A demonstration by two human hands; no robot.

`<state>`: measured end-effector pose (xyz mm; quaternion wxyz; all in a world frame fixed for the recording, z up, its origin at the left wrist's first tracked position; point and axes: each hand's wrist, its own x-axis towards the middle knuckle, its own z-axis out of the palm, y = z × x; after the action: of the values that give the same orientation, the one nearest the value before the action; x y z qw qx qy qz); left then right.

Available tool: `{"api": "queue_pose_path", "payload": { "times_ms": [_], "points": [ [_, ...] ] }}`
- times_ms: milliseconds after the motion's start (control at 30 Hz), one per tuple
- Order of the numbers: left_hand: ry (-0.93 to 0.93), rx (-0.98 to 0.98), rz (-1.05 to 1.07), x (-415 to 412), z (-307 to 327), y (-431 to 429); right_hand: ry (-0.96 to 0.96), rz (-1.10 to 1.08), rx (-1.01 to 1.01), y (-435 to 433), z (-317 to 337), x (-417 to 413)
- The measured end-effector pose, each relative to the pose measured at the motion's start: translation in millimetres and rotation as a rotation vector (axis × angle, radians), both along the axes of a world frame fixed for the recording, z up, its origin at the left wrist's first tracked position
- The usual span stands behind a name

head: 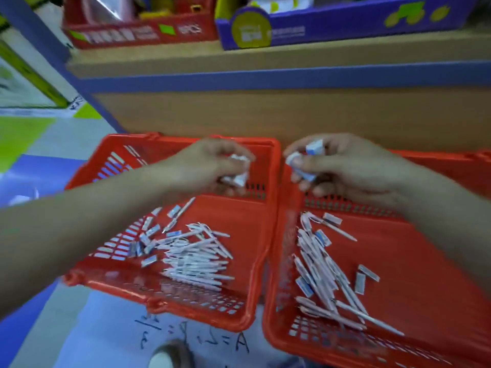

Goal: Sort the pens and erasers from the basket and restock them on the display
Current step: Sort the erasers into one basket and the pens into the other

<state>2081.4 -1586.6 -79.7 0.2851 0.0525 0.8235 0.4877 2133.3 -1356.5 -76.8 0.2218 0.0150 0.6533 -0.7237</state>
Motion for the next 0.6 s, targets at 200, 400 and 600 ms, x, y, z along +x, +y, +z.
{"api": "queue_pose_path", "payload": {
  "times_ms": [200,400,600],
  "points": [
    [-0.026,-0.102,0.213,-3,-61,-88,-0.165,0.074,0.154,-112,-31,-39],
    [-0.015,-0.220,0.310,-22,-106,-142,-0.046,0.008,0.457,-159,-67,-63],
    [0.197,-0.267,0.079,-41,-87,-126,0.069,-0.071,0.471,-122,-26,-44]
  ]
}}
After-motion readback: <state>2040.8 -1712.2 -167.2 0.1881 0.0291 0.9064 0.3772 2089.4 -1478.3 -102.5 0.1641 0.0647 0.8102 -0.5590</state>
